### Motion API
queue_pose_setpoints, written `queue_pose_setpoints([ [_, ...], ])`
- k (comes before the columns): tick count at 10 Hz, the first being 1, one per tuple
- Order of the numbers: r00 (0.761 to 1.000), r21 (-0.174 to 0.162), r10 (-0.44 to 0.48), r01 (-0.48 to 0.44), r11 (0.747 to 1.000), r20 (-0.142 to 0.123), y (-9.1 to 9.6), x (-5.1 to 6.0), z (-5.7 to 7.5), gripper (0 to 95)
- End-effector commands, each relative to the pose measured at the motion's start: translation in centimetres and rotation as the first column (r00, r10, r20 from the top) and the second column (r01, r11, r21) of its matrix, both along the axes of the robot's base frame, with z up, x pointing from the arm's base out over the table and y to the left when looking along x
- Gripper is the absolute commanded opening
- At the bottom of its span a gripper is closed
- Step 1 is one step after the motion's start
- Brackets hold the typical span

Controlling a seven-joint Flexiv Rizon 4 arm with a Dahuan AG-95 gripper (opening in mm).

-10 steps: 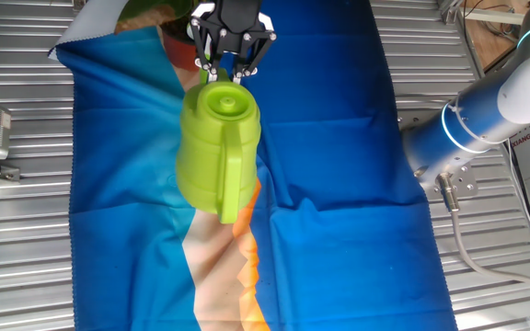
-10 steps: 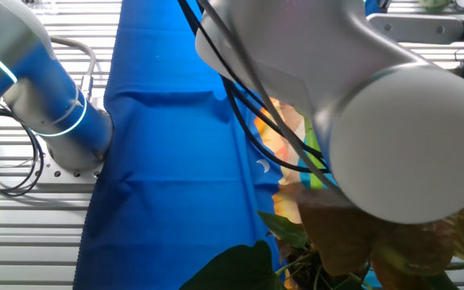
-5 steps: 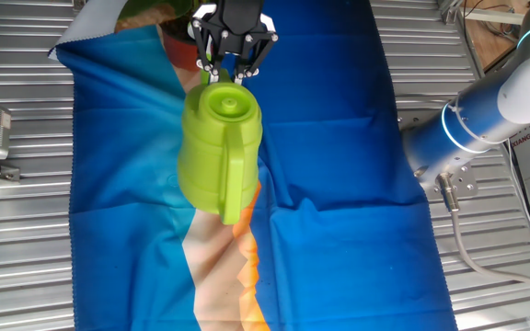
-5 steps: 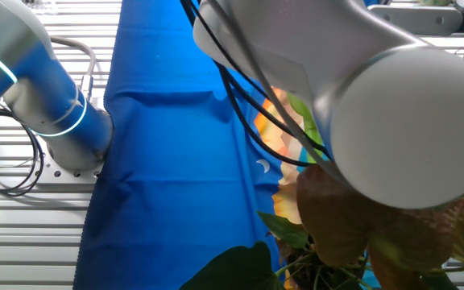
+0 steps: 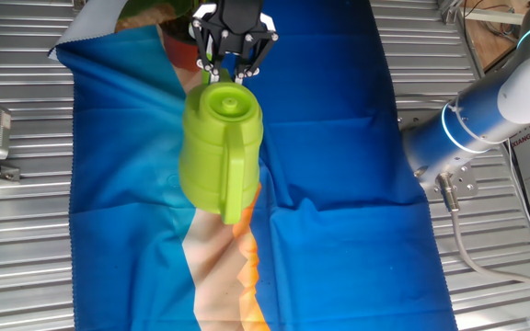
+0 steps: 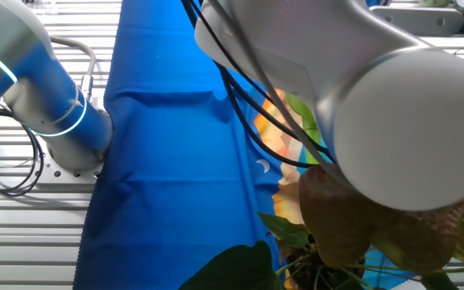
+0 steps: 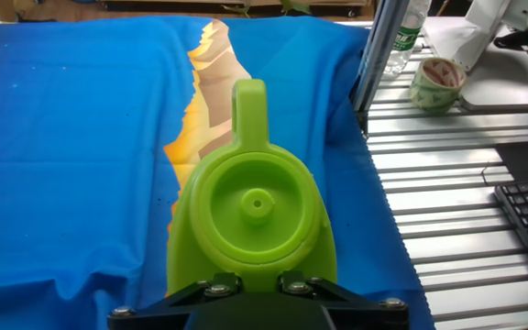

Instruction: Water the plant

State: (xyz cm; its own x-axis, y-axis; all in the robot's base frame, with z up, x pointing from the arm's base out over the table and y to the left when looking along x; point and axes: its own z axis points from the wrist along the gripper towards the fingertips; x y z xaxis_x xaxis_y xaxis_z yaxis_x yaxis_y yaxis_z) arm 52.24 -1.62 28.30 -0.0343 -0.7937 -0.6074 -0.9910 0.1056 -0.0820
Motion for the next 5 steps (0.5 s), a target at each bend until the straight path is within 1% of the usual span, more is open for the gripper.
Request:
queue_pose_setpoints([
  [1, 1.0, -0.004, 0.0, 0.0, 1.0, -0.001, 0.03, -0.09, 0.06, 0.0],
  [5, 1.0, -0.005, 0.0, 0.0, 1.0, -0.003, 0.03, -0.12, 0.07, 0.0],
])
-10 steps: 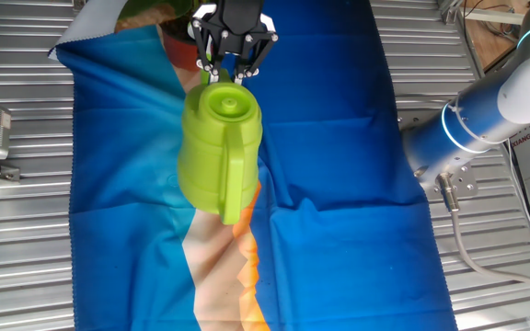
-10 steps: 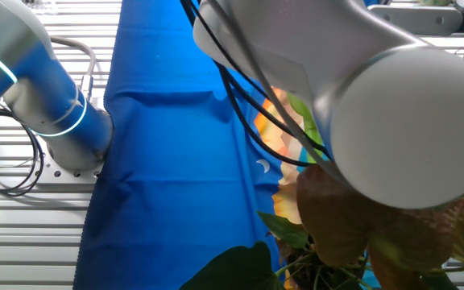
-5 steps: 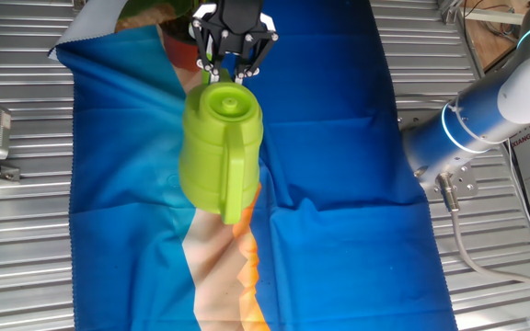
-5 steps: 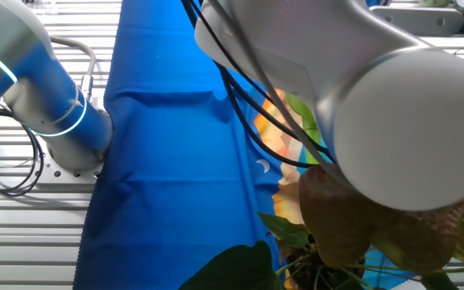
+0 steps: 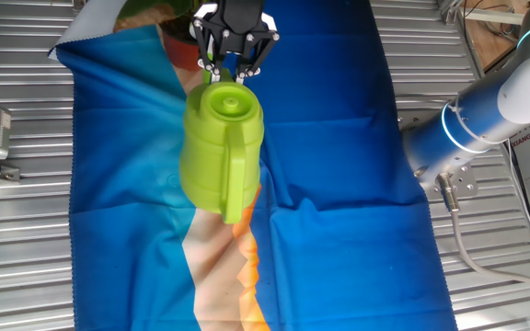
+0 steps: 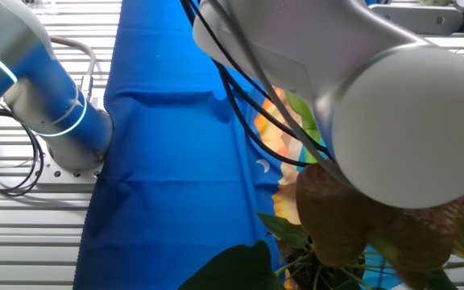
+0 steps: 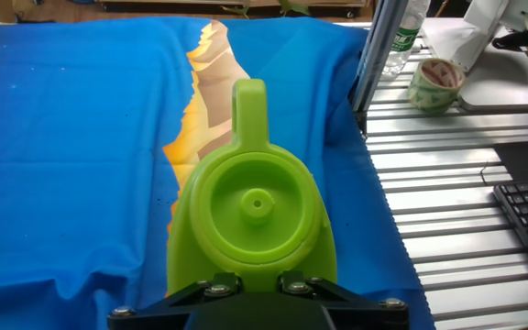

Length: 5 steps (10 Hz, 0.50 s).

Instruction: Water the plant

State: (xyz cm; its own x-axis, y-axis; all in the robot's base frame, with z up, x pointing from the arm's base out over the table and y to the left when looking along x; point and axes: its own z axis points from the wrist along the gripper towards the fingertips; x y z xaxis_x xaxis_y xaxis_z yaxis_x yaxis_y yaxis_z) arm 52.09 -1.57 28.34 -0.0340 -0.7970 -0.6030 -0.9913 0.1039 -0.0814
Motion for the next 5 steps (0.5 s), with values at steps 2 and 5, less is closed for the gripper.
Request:
queue_pose_setpoints([
  [2, 1.0, 0.001, -0.002, 0.002, 1.0, -0.003, -0.06, -0.02, 0.04, 0.0],
  [5, 1.0, 0.009, -0.003, 0.003, 1.0, -0.003, -0.13, -0.11, 0.08, 0.0],
])
